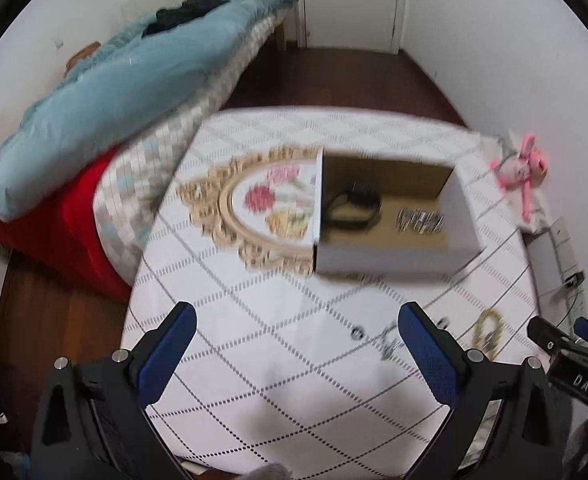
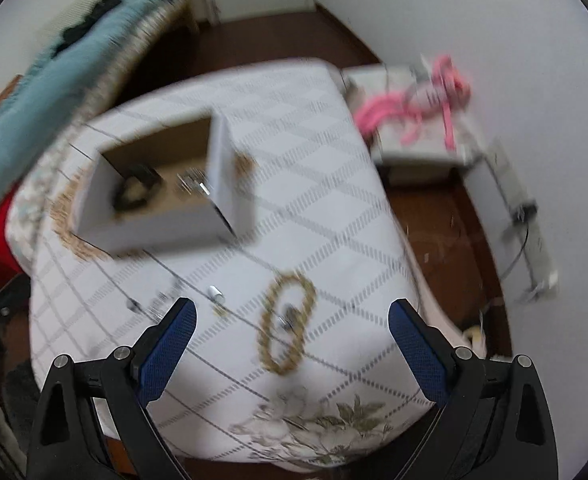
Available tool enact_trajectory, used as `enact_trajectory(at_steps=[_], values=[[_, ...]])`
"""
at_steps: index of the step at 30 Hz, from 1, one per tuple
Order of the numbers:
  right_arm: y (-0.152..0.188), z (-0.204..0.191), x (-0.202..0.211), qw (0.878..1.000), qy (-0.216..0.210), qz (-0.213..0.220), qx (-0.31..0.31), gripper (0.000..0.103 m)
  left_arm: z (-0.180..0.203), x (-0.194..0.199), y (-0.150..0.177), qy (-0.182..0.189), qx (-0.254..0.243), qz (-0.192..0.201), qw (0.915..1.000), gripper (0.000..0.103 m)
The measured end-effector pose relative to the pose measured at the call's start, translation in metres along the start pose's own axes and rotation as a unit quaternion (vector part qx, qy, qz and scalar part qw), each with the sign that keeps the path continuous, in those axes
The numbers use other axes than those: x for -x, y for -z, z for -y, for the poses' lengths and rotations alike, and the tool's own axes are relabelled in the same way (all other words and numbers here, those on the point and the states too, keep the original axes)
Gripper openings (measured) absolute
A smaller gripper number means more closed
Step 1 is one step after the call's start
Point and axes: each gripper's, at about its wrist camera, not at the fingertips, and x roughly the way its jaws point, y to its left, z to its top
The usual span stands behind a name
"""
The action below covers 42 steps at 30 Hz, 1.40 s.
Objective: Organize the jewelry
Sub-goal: 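Grasp the beige bead bracelet with the right tool, then grasp the silver pendant chain with the left tool while the right tool holds the beads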
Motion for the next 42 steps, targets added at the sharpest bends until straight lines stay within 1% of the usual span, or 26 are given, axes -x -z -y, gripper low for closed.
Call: enact_trajectory(at_steps=[4,5,7,9,11,12,14,15,16,17,19,27,30,31,32,33,34,35,37,38,39,40,41,42], values=[[0.022,0.02,-0.048,0.998,0.003,-0.055,-0.029,0.075,-0.003,-0.032,0.023,-0.01,-0.001,-0.042,0.9991,0.103],[0.026,0.025,-0.054,0.997,0.001,-0.062,-0.034,0.072,-0.003,-0.036,0.027,-0.011,-0.001,-0.05,0.9987,0.102],[0.034,0.029,-0.064,0.996,-0.005,-0.073,-0.043,0.07,-0.004,-0.047,0.037,-0.009,0.0,-0.066,0.9978,0.102],[0.039,0.03,-0.071,0.996,-0.005,-0.078,-0.044,0.066,-0.002,-0.055,0.044,-0.004,-0.001,-0.076,0.9971,0.101],[0.042,0.029,-0.076,0.996,-0.009,-0.082,-0.041,0.057,0.003,-0.061,0.049,0.005,-0.008,-0.082,0.9966,0.101],[0.044,0.027,-0.075,0.997,-0.004,-0.073,-0.034,0.056,0.008,-0.063,0.051,0.008,-0.015,-0.083,0.9964,0.099],[0.045,0.023,-0.075,0.998,0.008,-0.065,-0.022,0.046,0.017,-0.066,0.053,0.015,-0.026,-0.086,0.9958,0.097],[0.045,0.022,-0.074,0.998,0.014,-0.061,-0.014,0.044,0.02,-0.067,0.054,0.019,-0.031,-0.088,0.9955,0.097],[0.045,0.019,-0.073,0.998,0.023,-0.058,-0.006,0.037,0.024,-0.068,0.055,0.022,-0.036,-0.087,0.9953,0.097],[0.045,0.017,-0.072,0.998,0.026,-0.054,0.003,0.025,0.029,-0.069,0.056,0.025,-0.041,-0.087,0.995,0.097],[0.045,0.013,-0.071,0.998,0.03,-0.052,0.018,0.009,0.036,-0.07,0.057,0.034,-0.05,-0.089,0.9942,0.097],[0.047,0.029,-0.067,0.998,0.024,-0.053,-0.012,0.01,0.062,-0.079,0.054,0.066,-0.078,-0.091,0.9906,0.096],[0.047,0.031,-0.068,0.998,0.024,-0.054,-0.014,0.01,0.071,-0.087,0.05,0.069,-0.086,-0.093,0.9895,0.096],[0.047,0.03,-0.068,0.998,0.023,-0.054,-0.015,0.01,0.074,-0.089,0.048,0.069,-0.089,-0.093,0.9892,0.092],[0.046,0.031,-0.069,0.998,0.024,-0.055,-0.014,0.01,0.078,-0.091,0.047,0.069,-0.092,-0.094,0.9888,0.082],[0.044,0.034,-0.071,0.998,0.024,-0.056,-0.014,0.01,0.08,-0.093,0.047,0.071,-0.095,-0.097,0.9882,0.08],[0.044,0.033,-0.071,0.998,0.024,-0.057,-0.014,0.01,0.082,-0.096,0.046,0.069,-0.098,-0.099,0.9878,0.08],[0.043,0.033,-0.072,0.998,0.024,-0.059,-0.014,0.01,0.085,-0.095,0.045,0.068,-0.103,-0.093,0.988,0.078],[0.042,0.034,-0.073,0.998,0.023,-0.061,-0.016,0.01,0.089,-0.094,0.044,0.073,-0.109,-0.088,0.9874,0.072],[0.041,0.035,-0.074,0.998,0.023,-0.062,-0.015,0.01,0.091,-0.094,0.043,0.075,-0.114,-0.086,0.9869,0.066],[0.04,0.035,-0.074,0.998,0.023,-0.064,-0.015,0.01,0.094,-0.093,0.042,0.078,-0.119,-0.081,0.9865,0.055],[0.038,0.036,-0.076,0.997,0.023,-0.066,-0.015,0.01,0.096,-0.092,0.041,0.081,-0.125,-0.075,0.986,0.048],[0.037,0.037,-0.077,0.997,0.024,-0.067,-0.013,0.01,0.099,-0.092,0.04,0.083,-0.13,-0.073,0.9854,0.033],[0.036,0.036,-0.077,0.997,0.025,-0.068,-0.012,0.01,0.1,-0.092,0.039,0.085,-0.135,-0.072,0.9846,0.015]])
